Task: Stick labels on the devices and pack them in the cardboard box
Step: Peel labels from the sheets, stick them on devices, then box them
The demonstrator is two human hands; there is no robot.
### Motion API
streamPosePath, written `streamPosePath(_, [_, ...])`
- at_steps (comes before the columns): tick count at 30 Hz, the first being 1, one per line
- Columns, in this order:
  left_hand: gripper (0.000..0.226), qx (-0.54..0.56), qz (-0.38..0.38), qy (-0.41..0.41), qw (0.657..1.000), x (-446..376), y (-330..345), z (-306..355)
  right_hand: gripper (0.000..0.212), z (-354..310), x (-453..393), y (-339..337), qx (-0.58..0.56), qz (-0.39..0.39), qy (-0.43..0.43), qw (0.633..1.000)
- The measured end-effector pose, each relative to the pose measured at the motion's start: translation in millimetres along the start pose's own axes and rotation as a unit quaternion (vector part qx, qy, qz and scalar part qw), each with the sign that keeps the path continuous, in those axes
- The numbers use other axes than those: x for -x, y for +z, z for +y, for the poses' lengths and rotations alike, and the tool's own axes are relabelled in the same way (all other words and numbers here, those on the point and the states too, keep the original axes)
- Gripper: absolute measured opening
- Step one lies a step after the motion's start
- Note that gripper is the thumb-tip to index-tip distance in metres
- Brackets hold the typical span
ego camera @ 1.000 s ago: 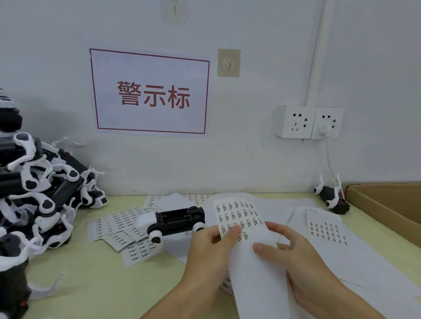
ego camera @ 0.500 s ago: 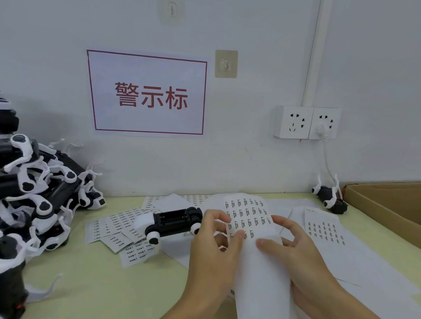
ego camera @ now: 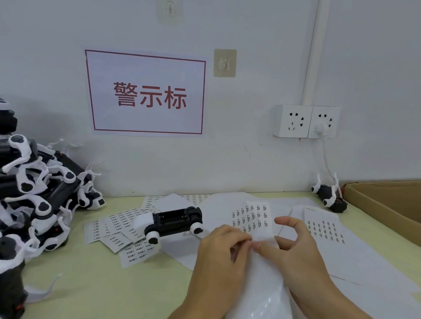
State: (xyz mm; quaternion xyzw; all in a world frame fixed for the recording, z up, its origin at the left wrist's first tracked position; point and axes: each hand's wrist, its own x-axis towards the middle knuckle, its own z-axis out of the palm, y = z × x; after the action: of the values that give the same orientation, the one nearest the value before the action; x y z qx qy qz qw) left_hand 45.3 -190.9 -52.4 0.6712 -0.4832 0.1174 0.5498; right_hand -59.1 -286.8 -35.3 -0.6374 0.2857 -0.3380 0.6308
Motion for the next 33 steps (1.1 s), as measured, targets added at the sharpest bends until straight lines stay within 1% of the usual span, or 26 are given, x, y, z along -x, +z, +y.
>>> streamPosePath(4, [0.014, 0.031, -0.006, -0.03, 0.999, -2.6, -1.8, -1.3, 0.052, -1.8, 3.0, 1.4, 0.045, 0.006, -0.036, 0.998])
streamPosePath(10, [0.013, 0.018, -0.006, -0.02, 1.0, 0.4, -1.0, -0.7, 0.049, -2.9, 4.6, 2.9, 0.067, 0.009, -0.067, 0.995])
streamPosePath(13, [0.013, 0.018, 0.004, -0.029, 0.999, -0.2, -1.0, -0.9, 0.049, -2.6, 6.1, 3.3, 0.073, 0.003, -0.064, 0.995])
streamPosePath(18, [0.015, 0.04, 0.015, -0.038, 0.998, 0.1, -1.1, -1.3, 0.049, -1.9, 5.8, 4.3, 0.042, 0.002, -0.046, 0.998])
streamPosePath(23, [0.014, 0.084, 0.002, -0.039, 0.996, -1.8, -2.0, -3.0, 0.047, -2.5, 4.6, 2.8, 0.032, 0.006, -0.049, 0.998])
streamPosePath(29, [0.02, 0.096, -0.012, -0.057, 0.994, -1.4, -1.4, -1.0, 0.047, -3.8, 3.7, 1.6, 0.042, 0.01, -0.063, 0.997])
streamPosePath(33, [0.018, 0.08, 0.0, -0.05, 0.996, -0.2, -0.7, -0.3, 0.049, -2.2, 3.3, 1.4, 0.033, 0.006, -0.059, 0.998])
